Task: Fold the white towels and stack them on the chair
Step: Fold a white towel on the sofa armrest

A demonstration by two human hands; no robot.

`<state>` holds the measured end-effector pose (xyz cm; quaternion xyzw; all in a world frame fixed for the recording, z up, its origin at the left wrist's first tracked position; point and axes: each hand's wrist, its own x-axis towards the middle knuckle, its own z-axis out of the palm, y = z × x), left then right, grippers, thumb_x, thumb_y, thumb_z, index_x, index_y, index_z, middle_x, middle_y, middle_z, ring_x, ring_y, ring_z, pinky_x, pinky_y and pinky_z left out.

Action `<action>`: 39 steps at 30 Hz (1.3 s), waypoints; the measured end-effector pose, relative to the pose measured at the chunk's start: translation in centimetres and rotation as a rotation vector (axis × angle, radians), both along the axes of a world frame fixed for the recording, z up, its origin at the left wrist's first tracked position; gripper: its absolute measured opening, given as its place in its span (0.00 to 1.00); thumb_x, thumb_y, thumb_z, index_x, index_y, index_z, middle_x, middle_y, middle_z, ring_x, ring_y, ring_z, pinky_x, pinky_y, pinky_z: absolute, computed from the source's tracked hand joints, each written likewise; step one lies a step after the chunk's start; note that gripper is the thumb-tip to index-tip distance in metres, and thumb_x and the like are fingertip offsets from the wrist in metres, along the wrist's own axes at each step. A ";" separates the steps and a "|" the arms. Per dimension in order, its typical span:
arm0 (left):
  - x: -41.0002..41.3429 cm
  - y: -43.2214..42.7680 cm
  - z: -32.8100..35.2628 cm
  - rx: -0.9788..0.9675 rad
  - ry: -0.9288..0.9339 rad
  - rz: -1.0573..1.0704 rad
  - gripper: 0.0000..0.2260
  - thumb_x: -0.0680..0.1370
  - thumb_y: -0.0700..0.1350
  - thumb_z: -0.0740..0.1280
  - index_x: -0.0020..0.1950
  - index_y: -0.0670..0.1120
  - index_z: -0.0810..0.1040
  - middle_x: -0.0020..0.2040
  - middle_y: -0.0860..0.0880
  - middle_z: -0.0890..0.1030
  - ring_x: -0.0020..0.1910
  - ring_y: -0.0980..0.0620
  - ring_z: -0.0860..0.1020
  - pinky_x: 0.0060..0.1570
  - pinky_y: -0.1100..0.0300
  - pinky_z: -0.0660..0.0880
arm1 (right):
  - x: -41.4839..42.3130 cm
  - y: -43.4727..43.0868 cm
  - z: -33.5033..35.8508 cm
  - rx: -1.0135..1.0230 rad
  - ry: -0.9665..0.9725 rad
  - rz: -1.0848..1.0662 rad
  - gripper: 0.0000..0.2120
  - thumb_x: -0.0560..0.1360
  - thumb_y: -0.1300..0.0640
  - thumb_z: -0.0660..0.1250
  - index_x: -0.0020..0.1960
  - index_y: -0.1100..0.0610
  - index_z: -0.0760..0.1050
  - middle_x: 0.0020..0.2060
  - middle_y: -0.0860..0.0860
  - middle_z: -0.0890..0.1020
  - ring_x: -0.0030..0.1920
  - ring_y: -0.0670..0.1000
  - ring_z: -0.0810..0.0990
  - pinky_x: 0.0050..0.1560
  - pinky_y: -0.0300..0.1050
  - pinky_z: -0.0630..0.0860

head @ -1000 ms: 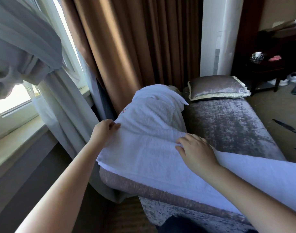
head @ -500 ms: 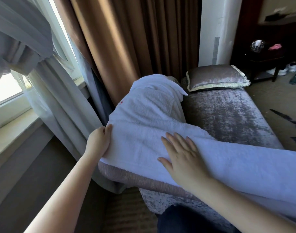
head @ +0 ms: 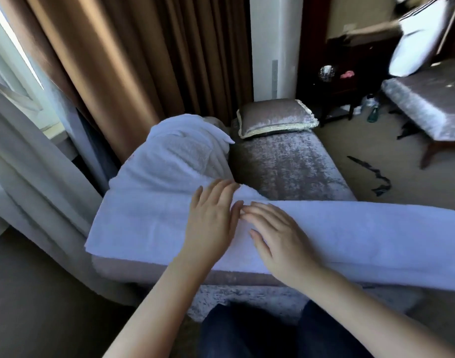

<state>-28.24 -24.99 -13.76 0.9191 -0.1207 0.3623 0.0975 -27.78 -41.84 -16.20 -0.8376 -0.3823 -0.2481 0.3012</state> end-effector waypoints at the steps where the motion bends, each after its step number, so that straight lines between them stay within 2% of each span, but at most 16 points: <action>1: 0.5 -2.3 -0.6 0.015 0.022 -0.046 0.16 0.81 0.49 0.57 0.61 0.43 0.78 0.63 0.47 0.79 0.65 0.46 0.74 0.63 0.45 0.69 | 0.4 -2.7 -0.1 -0.019 -0.022 -0.064 0.16 0.79 0.59 0.57 0.63 0.59 0.76 0.62 0.51 0.78 0.65 0.50 0.72 0.69 0.44 0.65; 3: 1.7 -6.3 -1.7 0.039 0.044 -0.104 0.17 0.81 0.50 0.56 0.61 0.43 0.78 0.63 0.47 0.79 0.66 0.45 0.74 0.64 0.43 0.68 | 1.5 -8.4 -0.5 -0.086 -0.004 -0.216 0.17 0.80 0.55 0.55 0.62 0.59 0.77 0.63 0.53 0.78 0.65 0.52 0.73 0.67 0.48 0.67; 5: 2.7 -10.1 -2.5 0.064 0.080 -0.135 0.18 0.80 0.50 0.55 0.60 0.43 0.79 0.62 0.46 0.80 0.65 0.45 0.76 0.63 0.40 0.70 | 2.6 -14.3 -0.9 -0.158 0.103 -0.384 0.21 0.81 0.51 0.53 0.65 0.59 0.75 0.66 0.53 0.76 0.67 0.54 0.73 0.67 0.51 0.69; 9: 3.9 -15.9 -3.4 0.134 0.185 -0.146 0.20 0.80 0.52 0.54 0.60 0.43 0.80 0.62 0.45 0.80 0.64 0.44 0.77 0.63 0.38 0.70 | 4.2 -24.1 -2.2 -0.231 0.309 -0.643 0.28 0.80 0.42 0.47 0.70 0.57 0.71 0.70 0.51 0.72 0.71 0.53 0.68 0.72 0.53 0.60; 11: 4.1 -17.2 -4.0 0.177 0.234 -0.125 0.22 0.80 0.54 0.54 0.62 0.43 0.79 0.62 0.45 0.80 0.64 0.43 0.77 0.64 0.40 0.70 | 4.6 -26.3 -3.0 -0.126 0.399 -0.673 0.30 0.78 0.42 0.45 0.69 0.56 0.72 0.68 0.51 0.74 0.69 0.53 0.70 0.71 0.52 0.61; 14: 4.2 -17.6 -4.3 0.174 0.240 -0.085 0.22 0.80 0.55 0.54 0.62 0.44 0.79 0.60 0.47 0.81 0.61 0.45 0.78 0.62 0.43 0.71 | 4.9 -26.9 -3.7 0.014 0.450 -0.627 0.25 0.78 0.47 0.49 0.68 0.54 0.73 0.66 0.49 0.76 0.66 0.53 0.73 0.66 0.50 0.67; 18: 4.1 -17.7 -4.4 0.159 0.240 -0.065 0.21 0.80 0.54 0.54 0.62 0.45 0.79 0.60 0.48 0.81 0.59 0.46 0.78 0.62 0.45 0.70 | 5.1 -27.3 -3.5 0.107 0.567 -0.575 0.20 0.82 0.46 0.54 0.71 0.51 0.68 0.68 0.46 0.72 0.68 0.49 0.69 0.64 0.43 0.64; 22: 3.9 -17.9 -4.6 0.157 0.216 -0.066 0.21 0.80 0.54 0.54 0.62 0.44 0.79 0.60 0.48 0.81 0.58 0.46 0.78 0.61 0.46 0.70 | 4.4 -29.4 -4.1 0.370 0.729 -0.571 0.26 0.80 0.47 0.60 0.76 0.50 0.59 0.73 0.45 0.64 0.73 0.46 0.62 0.67 0.41 0.59; 25: 4.0 -18.0 -4.5 0.154 0.203 -0.065 0.21 0.80 0.53 0.55 0.62 0.44 0.79 0.59 0.47 0.82 0.57 0.45 0.79 0.60 0.45 0.71 | 3.6 -31.3 -4.7 0.510 0.853 -0.621 0.32 0.77 0.42 0.64 0.77 0.54 0.60 0.73 0.49 0.66 0.72 0.50 0.65 0.71 0.45 0.61; 26: 4.0 -18.0 -4.5 0.157 0.200 -0.067 0.21 0.80 0.53 0.55 0.62 0.44 0.79 0.59 0.47 0.82 0.57 0.45 0.79 0.60 0.45 0.72 | 3.2 -31.8 -5.0 0.535 0.900 -0.635 0.33 0.76 0.40 0.64 0.75 0.55 0.63 0.71 0.50 0.69 0.70 0.51 0.69 0.70 0.49 0.65; 28: 3.9 -17.9 -4.6 0.156 0.188 -0.066 0.21 0.80 0.53 0.54 0.61 0.43 0.79 0.58 0.46 0.82 0.57 0.44 0.79 0.59 0.45 0.72 | 2.3 -32.2 -5.2 0.506 0.960 -0.647 0.25 0.77 0.41 0.64 0.65 0.58 0.74 0.61 0.54 0.79 0.60 0.54 0.78 0.58 0.48 0.74; 29: 3.9 -18.0 -4.7 0.154 0.177 -0.063 0.21 0.80 0.52 0.55 0.61 0.43 0.79 0.58 0.46 0.82 0.56 0.44 0.79 0.59 0.45 0.72 | 1.8 -32.2 -5.3 0.496 0.964 -0.638 0.20 0.77 0.43 0.64 0.59 0.58 0.77 0.54 0.54 0.82 0.54 0.54 0.80 0.51 0.47 0.75; 31: 3.8 -18.2 -4.8 0.146 0.160 -0.060 0.20 0.80 0.52 0.55 0.61 0.43 0.80 0.58 0.46 0.82 0.56 0.43 0.79 0.58 0.45 0.72 | 0.4 -32.1 -5.3 0.539 0.944 -0.622 0.14 0.77 0.47 0.67 0.55 0.56 0.78 0.46 0.49 0.82 0.47 0.50 0.80 0.43 0.43 0.74; 34: 3.7 -18.3 -4.8 0.138 0.148 -0.065 0.21 0.80 0.52 0.54 0.61 0.43 0.80 0.58 0.46 0.82 0.56 0.43 0.79 0.58 0.45 0.71 | -1.1 -31.7 -5.2 0.567 0.848 -0.687 0.10 0.74 0.49 0.71 0.48 0.55 0.77 0.38 0.46 0.79 0.39 0.47 0.77 0.40 0.42 0.70; 36: 3.7 -18.4 -4.8 0.140 0.147 -0.067 0.21 0.80 0.52 0.54 0.62 0.43 0.79 0.58 0.46 0.82 0.56 0.44 0.79 0.59 0.45 0.71 | -2.0 -31.6 -5.0 0.569 0.813 -0.740 0.10 0.73 0.51 0.72 0.43 0.57 0.76 0.33 0.47 0.76 0.35 0.48 0.73 0.38 0.43 0.68; 39: 3.7 -18.3 -4.8 0.142 0.146 -0.067 0.20 0.80 0.52 0.54 0.61 0.43 0.79 0.58 0.46 0.82 0.56 0.44 0.79 0.59 0.45 0.71 | -3.1 -31.4 -4.4 0.592 0.772 -0.778 0.07 0.72 0.54 0.73 0.42 0.56 0.77 0.34 0.48 0.79 0.37 0.50 0.76 0.39 0.45 0.70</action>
